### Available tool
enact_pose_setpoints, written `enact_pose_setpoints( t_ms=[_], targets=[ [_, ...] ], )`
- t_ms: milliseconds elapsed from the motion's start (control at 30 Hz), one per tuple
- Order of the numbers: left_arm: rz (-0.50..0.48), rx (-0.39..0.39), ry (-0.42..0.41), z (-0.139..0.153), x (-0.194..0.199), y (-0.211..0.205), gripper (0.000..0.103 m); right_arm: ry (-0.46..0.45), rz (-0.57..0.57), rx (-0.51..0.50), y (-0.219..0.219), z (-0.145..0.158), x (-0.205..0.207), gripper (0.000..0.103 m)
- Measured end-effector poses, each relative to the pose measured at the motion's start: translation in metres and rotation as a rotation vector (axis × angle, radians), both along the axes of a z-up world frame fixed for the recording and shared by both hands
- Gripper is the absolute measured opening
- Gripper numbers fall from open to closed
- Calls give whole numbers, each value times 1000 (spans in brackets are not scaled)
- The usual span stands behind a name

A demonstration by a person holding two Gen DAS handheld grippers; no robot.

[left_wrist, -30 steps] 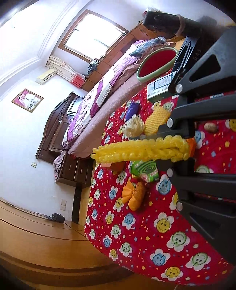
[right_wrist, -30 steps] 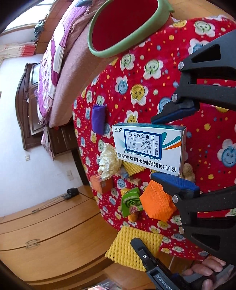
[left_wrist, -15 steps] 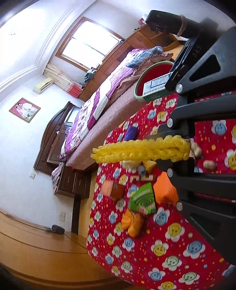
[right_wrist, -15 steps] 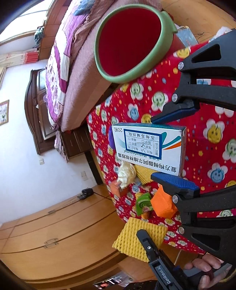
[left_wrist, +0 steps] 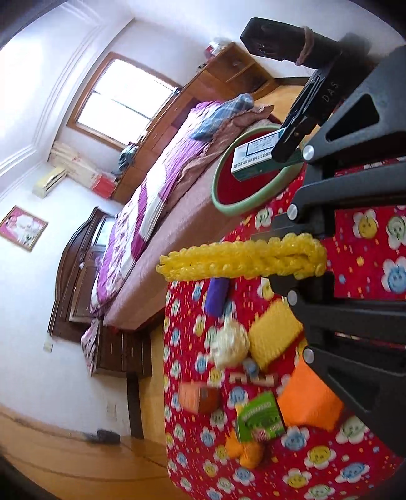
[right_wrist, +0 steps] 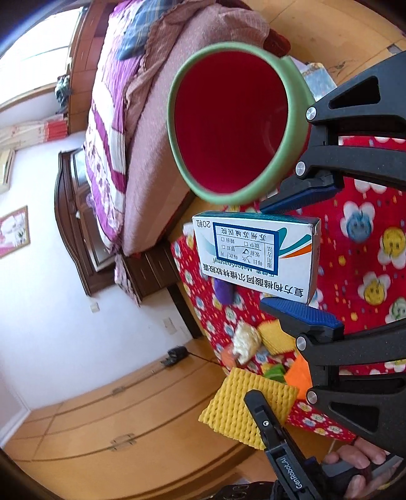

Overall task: Collect trash
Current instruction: 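Carry the yellow sleeve and white box over the green-rimmed red bin with both tools, then open both tools to drop the sleeve and box into the bin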

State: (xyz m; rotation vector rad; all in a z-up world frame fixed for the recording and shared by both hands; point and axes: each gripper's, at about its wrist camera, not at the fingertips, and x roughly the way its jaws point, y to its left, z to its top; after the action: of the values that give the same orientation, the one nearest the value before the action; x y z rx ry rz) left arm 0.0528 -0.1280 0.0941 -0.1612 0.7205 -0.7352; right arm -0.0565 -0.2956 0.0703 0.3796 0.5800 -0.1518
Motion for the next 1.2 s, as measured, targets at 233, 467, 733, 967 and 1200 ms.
enact_pose_setpoints(
  t_ms=[233,467,733,967,1200],
  targets=[
    [-87,37,1,-2,6,-52,12,1,-79,15,-34,-4,-9,56],
    [-177,55,12,-9,13,-107,12,18,-152,22,-69,-11,-17,56],
    [-261,67,39,-26,17,-167,12,42,-222,36,-104,-24,-24,56],
    [-303,122,65,-44,21,-209,12,60,-258,58,-128,-37,-27,56],
    [-298,165,66,-54,21,-222,35,57,-265,85,-143,-48,-28,58]
  ],
)
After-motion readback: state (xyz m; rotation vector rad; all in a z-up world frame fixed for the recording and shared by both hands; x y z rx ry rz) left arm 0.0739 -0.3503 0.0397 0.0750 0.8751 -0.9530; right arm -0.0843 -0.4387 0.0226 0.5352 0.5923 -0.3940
